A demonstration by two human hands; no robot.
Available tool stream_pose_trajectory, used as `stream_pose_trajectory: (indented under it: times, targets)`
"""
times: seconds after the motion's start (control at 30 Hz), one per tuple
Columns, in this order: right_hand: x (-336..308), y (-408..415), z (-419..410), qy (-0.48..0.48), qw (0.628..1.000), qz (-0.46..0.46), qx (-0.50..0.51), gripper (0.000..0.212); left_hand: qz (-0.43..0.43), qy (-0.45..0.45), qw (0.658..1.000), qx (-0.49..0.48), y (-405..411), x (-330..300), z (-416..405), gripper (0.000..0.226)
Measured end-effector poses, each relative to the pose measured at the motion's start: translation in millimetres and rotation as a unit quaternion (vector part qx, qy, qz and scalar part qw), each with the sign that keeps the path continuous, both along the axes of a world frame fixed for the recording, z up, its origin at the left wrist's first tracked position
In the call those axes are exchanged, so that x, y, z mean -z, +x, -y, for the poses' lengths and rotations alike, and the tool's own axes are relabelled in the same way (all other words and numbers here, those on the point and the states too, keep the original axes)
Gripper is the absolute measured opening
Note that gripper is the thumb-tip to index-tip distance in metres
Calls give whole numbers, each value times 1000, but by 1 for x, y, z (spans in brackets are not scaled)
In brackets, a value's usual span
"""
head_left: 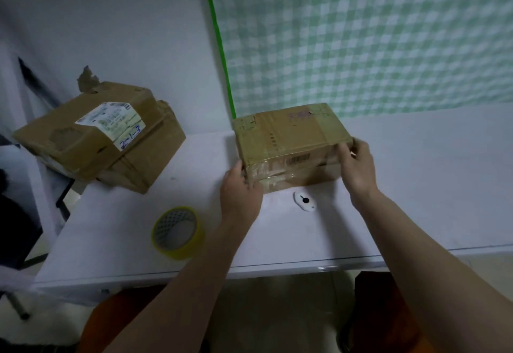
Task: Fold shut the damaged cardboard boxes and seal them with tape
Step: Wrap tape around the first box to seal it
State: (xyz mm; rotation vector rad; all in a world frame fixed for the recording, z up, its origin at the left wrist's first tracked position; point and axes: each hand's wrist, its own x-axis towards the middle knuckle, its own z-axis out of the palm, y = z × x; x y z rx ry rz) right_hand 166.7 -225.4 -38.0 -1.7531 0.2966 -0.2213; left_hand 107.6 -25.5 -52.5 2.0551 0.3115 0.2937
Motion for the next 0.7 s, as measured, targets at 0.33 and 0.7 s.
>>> stream_pose_trajectory:
  times: [0.33, 0.7]
  targets:
    - [-19, -13, 120, 54, 989, 76, 118, 45, -17, -69, 992, 103, 62, -21, 133, 54]
    - [6, -18, 259, -15, 965, 30, 261, 58, -138, -44, 939, 313, 83, -26, 280, 65]
